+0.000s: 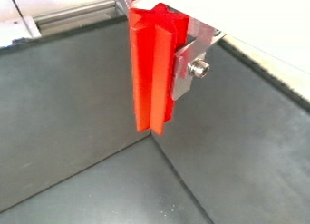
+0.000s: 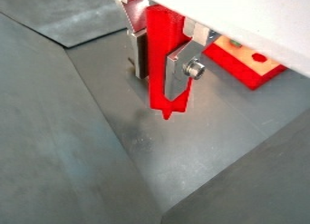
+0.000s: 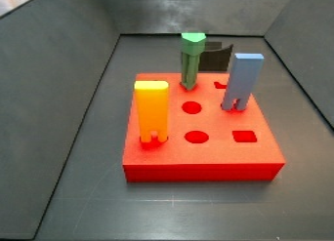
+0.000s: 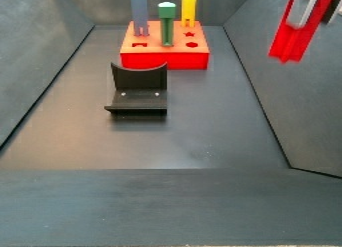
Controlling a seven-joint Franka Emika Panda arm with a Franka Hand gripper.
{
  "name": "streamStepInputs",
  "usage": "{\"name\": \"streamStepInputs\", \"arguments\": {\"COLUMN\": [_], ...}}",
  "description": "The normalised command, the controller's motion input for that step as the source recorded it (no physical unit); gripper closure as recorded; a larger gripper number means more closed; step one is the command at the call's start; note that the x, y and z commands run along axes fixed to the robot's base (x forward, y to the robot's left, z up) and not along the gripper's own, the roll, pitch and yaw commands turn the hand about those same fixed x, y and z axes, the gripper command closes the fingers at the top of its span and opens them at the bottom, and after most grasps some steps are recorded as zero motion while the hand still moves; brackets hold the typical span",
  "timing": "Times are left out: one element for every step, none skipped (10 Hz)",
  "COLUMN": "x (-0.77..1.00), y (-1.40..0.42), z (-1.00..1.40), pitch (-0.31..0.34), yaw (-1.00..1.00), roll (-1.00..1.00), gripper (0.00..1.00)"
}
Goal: Pick up the star object. Move up. Move to above the board. Insert the star object.
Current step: Move to above the board.
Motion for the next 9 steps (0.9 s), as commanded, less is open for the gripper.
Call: {"name": "streamStepInputs", "arguments": {"x": [-0.02, -0.02, 0.21, 0.21, 0.21, 0.21, 0.21, 0.21, 0.21], "y": [0.02, 0.01, -1.0, -1.0, -1.0, -1.0, -1.0, -1.0, -1.0], "z": [0.43, 0.33, 0.1, 0.09, 0.09, 0.1, 0.1, 0.1, 0.1], "pitch": [0.084, 0.084, 0.319, 0.301, 0.236, 0.181, 0.11, 0.081, 0.072], "yaw": [0.02, 0.02, -1.0, -0.92, -0.65, -0.49, -0.25, -0.09, -0.02], "roll": [0.06, 0.07, 0.01, 0.02, 0.0, -0.04, -0.07, -0.06, -0.04], "gripper": [1.0, 1.0, 1.0, 1.0, 1.0, 1.0, 1.0, 1.0, 1.0]}}
